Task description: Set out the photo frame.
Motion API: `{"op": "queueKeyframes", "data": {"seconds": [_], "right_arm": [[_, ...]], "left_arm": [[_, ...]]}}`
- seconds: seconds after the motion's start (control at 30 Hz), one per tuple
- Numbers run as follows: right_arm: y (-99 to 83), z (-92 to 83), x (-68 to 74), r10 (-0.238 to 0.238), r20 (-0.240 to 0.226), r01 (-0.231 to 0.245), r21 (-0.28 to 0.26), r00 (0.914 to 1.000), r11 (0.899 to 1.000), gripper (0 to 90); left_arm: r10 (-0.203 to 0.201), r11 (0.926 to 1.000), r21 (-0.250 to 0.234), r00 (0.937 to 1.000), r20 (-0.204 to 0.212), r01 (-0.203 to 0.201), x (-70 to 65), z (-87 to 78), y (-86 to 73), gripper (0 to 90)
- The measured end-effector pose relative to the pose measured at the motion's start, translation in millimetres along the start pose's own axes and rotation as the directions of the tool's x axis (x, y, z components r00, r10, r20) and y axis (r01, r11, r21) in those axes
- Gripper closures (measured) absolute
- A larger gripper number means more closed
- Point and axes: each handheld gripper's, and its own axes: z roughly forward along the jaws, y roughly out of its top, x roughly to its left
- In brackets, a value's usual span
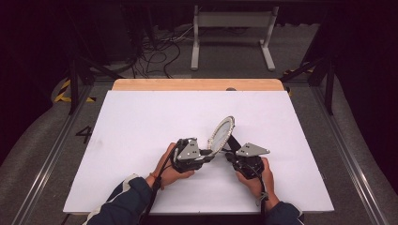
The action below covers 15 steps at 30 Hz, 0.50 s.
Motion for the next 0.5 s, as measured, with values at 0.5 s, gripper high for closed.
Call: {"op": "queueKeyframes", "data": {"seconds": [0.5], "right_arm": [[1.6,2.4,-0.7,-0.010,-0.004,0.010,0.008,0.9999,1.000,86.3]], "left_arm": [[0.007,1.0000,-0.004,1.0000,0.001,-0.007,-0.2,1.3,0.2,75.2]]}}
